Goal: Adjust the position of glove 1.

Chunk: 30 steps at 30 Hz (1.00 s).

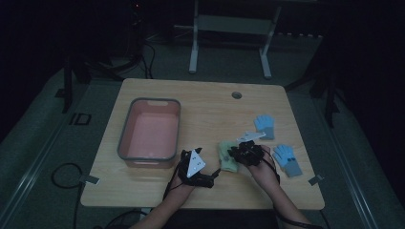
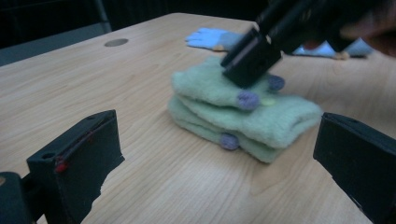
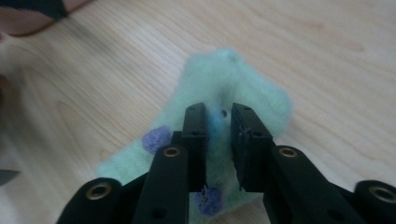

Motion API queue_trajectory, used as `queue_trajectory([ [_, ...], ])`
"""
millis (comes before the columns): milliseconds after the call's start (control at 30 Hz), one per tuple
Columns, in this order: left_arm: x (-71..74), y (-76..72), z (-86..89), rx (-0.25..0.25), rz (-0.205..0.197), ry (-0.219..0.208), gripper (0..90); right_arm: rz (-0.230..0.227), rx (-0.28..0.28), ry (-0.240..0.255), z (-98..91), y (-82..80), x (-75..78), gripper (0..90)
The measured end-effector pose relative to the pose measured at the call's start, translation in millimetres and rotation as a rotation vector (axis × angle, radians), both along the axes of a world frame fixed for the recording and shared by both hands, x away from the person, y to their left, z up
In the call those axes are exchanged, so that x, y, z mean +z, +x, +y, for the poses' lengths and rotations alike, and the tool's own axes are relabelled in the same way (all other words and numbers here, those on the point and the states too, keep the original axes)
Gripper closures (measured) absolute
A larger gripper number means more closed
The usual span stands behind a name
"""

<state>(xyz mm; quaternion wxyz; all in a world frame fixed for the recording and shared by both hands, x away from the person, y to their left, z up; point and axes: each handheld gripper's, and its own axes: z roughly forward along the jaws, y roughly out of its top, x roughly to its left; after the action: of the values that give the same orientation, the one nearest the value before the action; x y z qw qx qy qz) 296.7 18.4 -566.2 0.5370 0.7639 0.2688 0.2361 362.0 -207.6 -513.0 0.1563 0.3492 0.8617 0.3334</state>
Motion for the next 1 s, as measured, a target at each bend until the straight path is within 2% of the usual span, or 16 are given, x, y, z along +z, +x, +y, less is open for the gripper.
queue_trajectory([
  [33,1.5,-0.3,-0.6,-0.023,0.004,-0.013,1.1,-0.011,-0.001,0.0,-2.8,0.0,2.8,72.8],
  [100,5.4,-1.0,-2.6,-0.054,0.02,-0.005,1.1,-0.025,0.014,0.009,-9.3,1.0,7.5,70.1],
  [167,9.4,-0.5,-5.2,-0.092,0.065,0.003,1.1,-0.043,0.023,0.001,-15.4,3.4,11.5,67.8],
  [233,13.4,-0.3,-9.4,-0.095,0.105,0.025,1.7,-0.047,0.043,0.015,-22.4,7.5,15.4,66.1],
  [300,17.1,-0.6,-13.9,-0.122,0.105,0.047,5.1,-0.047,0.06,0.029,-29.0,12.1,19.2,63.6],
  [400,23.2,1.6,-23.1,-0.211,0.092,0.094,5.4,-0.054,0.097,0.046,-35.2,18.4,22.0,60.2],
  [433,24.8,2.2,-26.2,-0.223,0.072,0.101,5.6,-0.047,0.105,0.055,-36.4,20.9,22.1,59.8],
  [500,26.8,4.9,-32.3,-0.262,0.054,0.11,15.0,-0.025,0.128,0.079,-37.8,26.6,21.1,57.9],
  [533,27.1,6.6,-35.8,-0.281,0.049,0.12,15.6,-0.02,0.129,0.083,-37.8,29.4,20.1,57.6],
  [667,22.5,14.4,-49.1,-0.358,0.038,0.197,29.4,0.024,0.142,0.099,-34.3,39.5,13.5,50.4],
  [733,18.4,18.2,-54.9,-0.365,0.028,0.238,32.6,0.031,0.144,0.075,-30.1,44.0,7.9,49.2],
  [833,10.7,25.9,-61.9,-0.369,0.047,0.29,35.4,0.076,0.145,0.053,-24.4,52.3,-5.0,45.9],
  [900,6.1,30.9,-64.0,-0.37,0.065,0.31,36.2,0.109,0.146,0.04,-21.9,57.1,-14.3,41.3],
  [933,6.1,30.9,-64.0,-0.37,0.065,0.31,36.6,0.109,0.146,0.04,-21.9,57.1,-14.3,41.3],
  [967,3.1,34.1,-63.8,-0.374,0.067,0.321,37.6,0.147,0.152,0.046,-21.9,61.5,-22.2,39.8],
  [1000,2.5,35.1,-63.2,-0.373,0.067,0.317,38.7,0.165,0.153,0.053,-22.4,63.3,-24.9,40.3],
])
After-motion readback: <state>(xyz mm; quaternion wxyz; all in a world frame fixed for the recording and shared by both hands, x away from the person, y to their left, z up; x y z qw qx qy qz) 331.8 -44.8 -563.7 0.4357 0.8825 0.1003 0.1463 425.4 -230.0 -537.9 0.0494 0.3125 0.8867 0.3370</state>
